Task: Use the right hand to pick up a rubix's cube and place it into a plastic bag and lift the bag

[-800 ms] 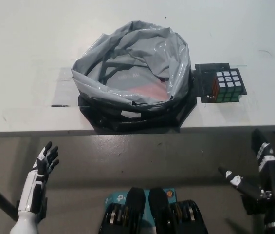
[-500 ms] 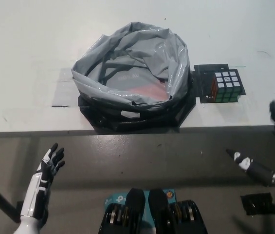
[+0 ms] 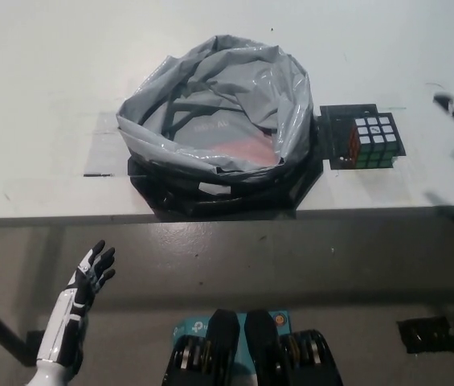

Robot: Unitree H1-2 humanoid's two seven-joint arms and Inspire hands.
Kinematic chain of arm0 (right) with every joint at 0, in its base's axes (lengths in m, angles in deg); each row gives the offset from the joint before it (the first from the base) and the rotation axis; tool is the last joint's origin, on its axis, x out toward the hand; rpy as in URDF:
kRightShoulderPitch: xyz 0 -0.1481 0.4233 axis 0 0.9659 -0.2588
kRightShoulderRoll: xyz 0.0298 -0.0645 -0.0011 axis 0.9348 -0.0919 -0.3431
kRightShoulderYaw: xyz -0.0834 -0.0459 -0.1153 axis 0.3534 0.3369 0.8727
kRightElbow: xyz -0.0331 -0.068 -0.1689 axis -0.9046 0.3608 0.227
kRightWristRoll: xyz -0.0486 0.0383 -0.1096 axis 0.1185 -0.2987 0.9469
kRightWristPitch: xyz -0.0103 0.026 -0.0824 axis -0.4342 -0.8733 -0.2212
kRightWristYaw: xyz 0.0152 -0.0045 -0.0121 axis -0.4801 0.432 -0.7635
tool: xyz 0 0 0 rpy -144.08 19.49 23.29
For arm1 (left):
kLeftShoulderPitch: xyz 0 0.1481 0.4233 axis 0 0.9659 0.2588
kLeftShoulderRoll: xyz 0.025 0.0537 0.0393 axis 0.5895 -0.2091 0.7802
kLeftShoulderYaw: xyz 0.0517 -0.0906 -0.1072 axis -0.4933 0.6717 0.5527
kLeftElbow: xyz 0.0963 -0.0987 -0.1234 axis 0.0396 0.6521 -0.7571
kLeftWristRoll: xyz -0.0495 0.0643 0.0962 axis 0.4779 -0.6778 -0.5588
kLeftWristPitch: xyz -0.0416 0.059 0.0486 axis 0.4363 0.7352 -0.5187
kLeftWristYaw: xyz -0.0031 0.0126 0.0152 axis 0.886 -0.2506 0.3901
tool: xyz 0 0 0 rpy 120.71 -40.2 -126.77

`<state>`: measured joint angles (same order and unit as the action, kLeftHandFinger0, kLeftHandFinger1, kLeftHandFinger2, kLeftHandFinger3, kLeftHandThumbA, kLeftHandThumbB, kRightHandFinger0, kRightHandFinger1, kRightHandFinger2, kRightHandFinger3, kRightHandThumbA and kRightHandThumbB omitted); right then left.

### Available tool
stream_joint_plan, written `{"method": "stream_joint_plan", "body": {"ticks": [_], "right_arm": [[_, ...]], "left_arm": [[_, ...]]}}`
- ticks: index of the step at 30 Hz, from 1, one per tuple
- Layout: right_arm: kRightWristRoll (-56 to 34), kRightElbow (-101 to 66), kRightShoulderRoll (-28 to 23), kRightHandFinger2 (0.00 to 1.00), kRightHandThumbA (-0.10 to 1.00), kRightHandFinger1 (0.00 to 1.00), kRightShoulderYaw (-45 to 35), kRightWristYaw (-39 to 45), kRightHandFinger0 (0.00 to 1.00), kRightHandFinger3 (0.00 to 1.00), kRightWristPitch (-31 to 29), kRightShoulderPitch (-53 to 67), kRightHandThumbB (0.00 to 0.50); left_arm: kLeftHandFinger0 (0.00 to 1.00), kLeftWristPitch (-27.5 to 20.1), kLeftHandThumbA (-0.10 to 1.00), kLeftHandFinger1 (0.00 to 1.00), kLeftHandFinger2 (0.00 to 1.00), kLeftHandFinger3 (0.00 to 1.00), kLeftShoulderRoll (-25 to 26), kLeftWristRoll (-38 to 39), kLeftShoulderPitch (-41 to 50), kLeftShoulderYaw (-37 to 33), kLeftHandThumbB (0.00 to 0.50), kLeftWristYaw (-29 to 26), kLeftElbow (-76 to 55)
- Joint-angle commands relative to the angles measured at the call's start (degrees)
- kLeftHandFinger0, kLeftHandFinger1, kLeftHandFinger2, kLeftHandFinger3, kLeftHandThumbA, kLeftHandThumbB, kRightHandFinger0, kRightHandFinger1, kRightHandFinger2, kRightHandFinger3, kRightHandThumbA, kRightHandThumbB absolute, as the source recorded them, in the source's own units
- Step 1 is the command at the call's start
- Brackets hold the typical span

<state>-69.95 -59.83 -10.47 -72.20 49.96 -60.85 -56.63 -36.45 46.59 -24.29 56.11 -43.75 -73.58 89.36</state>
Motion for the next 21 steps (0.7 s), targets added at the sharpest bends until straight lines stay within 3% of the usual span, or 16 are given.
{"method": "stream_joint_plan", "body": {"ticks": [1,8,11,12,17,21], "right_arm": [[3.37,13.79,-7.95,1.0,0.76,1.0,10.14,21.44,1.0,1.0,13.77,-20.74,0.496],[2.93,30.8,-7.0,1.0,0.7,1.0,17.43,28.35,1.0,1.0,9.34,-29.62,0.5],[5.82,35.66,-6.65,1.0,0.78,1.0,22.21,31.9,1.0,1.0,10.07,-33.02,0.5],[5.47,39.17,-5.62,1.0,0.71,1.0,23.57,33.67,1.0,1.0,9.99,-34.68,0.5],[2.97,50.26,-2.44,1.0,0.61,1.0,26.74,40.01,1.0,1.0,11.28,-39.35,0.5],[4.3,54.51,-1.18,1.0,0.73,1.0,30.08,42.13,1.0,1.0,10.9,-41.42,0.5]], "left_arm": [[1.0,-1.77,1.0,1.0,1.0,1.0,2.47,1.19,-0.53,-0.47,0.299,2.79,-2.39],[1.0,-1.79,1.0,1.0,1.0,1.0,3.06,0.94,-0.65,-0.54,0.296,3.06,-2.03],[1.0,-1.67,1.0,1.0,1.0,1.0,3.27,0.91,-0.75,-0.47,0.292,3.24,-1.92],[1.0,-1.49,1.0,1.0,1.0,1.0,3.3,0.73,-0.61,-0.41,0.291,3.18,-2.0],[1.0,-1.71,1.0,1.0,1.0,1.0,3.31,0.87,-0.52,-0.46,0.29,3.4,-1.59],[1.0,-1.55,1.0,1.0,1.0,1.0,3.18,0.82,-0.34,-0.54,0.296,3.36,-1.65]]}}
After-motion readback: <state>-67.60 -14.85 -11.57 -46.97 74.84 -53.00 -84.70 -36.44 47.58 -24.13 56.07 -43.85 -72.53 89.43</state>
